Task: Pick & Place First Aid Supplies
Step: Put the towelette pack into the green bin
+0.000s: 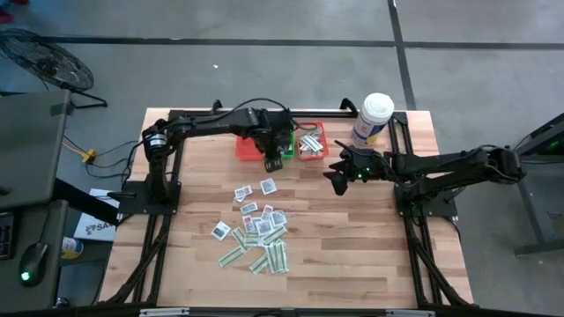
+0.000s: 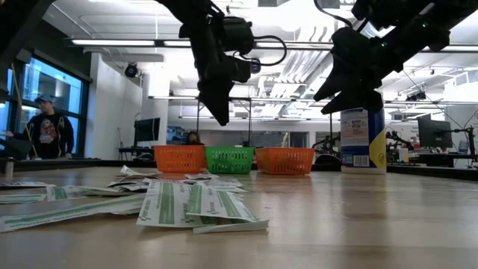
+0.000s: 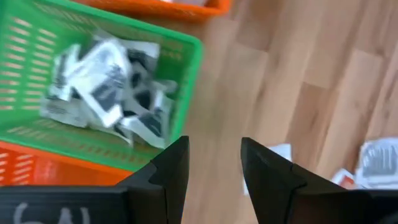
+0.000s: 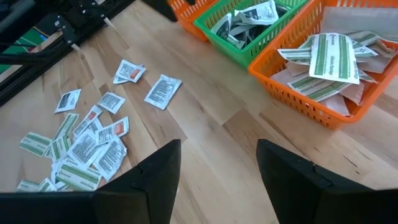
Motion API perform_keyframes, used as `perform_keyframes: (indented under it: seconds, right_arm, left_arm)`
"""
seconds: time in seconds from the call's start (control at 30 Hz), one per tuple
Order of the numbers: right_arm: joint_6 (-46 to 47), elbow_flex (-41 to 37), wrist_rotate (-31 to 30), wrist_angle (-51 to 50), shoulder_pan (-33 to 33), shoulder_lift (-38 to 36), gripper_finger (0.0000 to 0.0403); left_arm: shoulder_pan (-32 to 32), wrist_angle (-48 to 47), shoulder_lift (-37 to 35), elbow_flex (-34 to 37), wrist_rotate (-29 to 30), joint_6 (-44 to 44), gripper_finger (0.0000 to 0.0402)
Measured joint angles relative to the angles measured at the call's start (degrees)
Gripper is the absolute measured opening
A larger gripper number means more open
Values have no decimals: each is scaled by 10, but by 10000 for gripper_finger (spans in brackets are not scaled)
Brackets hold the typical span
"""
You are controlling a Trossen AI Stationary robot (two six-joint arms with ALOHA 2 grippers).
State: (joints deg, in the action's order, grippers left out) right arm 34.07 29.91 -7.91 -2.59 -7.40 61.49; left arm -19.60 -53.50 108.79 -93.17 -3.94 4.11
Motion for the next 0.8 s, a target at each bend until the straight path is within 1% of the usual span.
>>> perform_keyframes:
  seconds: [0.47, 0.6, 0.7, 0.8]
  right_arm:
    - [-17, 0, 35, 0, 1, 0, 204]
    - [-22, -1, 48, -1, 1, 0, 204]
    - [-29, -1, 55, -1, 1, 0, 204]
    - [-32, -1, 58, -1, 1, 0, 204]
  left_arm:
    - [100, -55, 0, 0, 6, -79, 142]
    - [128, -56, 0, 0, 34, -111, 143]
    - [147, -66, 0, 0, 34, -122, 148]
    - [167, -65, 0, 0, 37, -133, 164]
